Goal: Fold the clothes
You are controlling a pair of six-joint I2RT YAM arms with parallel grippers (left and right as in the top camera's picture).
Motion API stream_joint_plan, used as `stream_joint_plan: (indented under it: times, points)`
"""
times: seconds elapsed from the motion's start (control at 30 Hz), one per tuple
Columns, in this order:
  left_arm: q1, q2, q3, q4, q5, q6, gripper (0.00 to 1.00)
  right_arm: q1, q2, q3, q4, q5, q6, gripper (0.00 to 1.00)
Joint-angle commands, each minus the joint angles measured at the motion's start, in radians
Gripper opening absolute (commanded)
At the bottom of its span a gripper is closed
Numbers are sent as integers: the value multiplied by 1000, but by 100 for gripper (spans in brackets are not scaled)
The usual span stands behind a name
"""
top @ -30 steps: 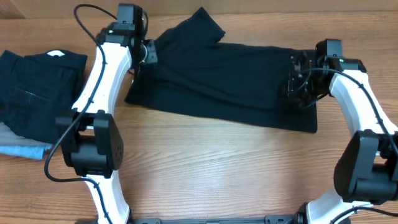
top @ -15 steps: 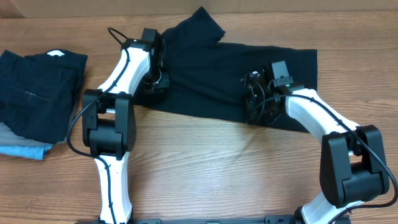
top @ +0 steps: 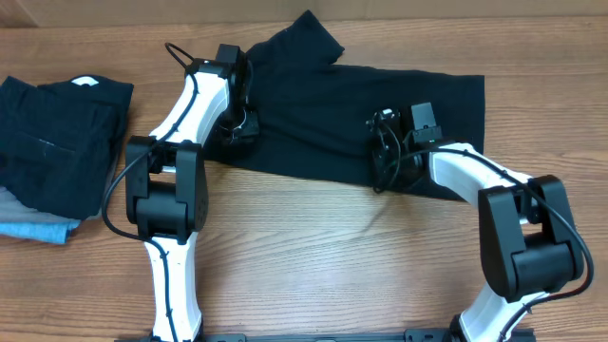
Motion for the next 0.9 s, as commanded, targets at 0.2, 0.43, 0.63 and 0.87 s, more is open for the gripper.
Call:
stream_joint_plan:
  times: [0.2, 0.43, 0.63, 0.87]
  points:
    - [0, 18, 1, -13, 7, 4, 27, 0, 23, -6, 227, 272, 89, 4]
    - [1, 12, 105, -40, 7, 50, 23, -37, 8, 21, 229, 313, 201, 4]
    - [-9, 3, 340, -89, 7, 56, 25, -73, -142, 109, -137, 302, 361, 4]
    - [-10, 13, 183, -46, 11, 56, 24, -80, -127, 92, -253, 340, 360, 4]
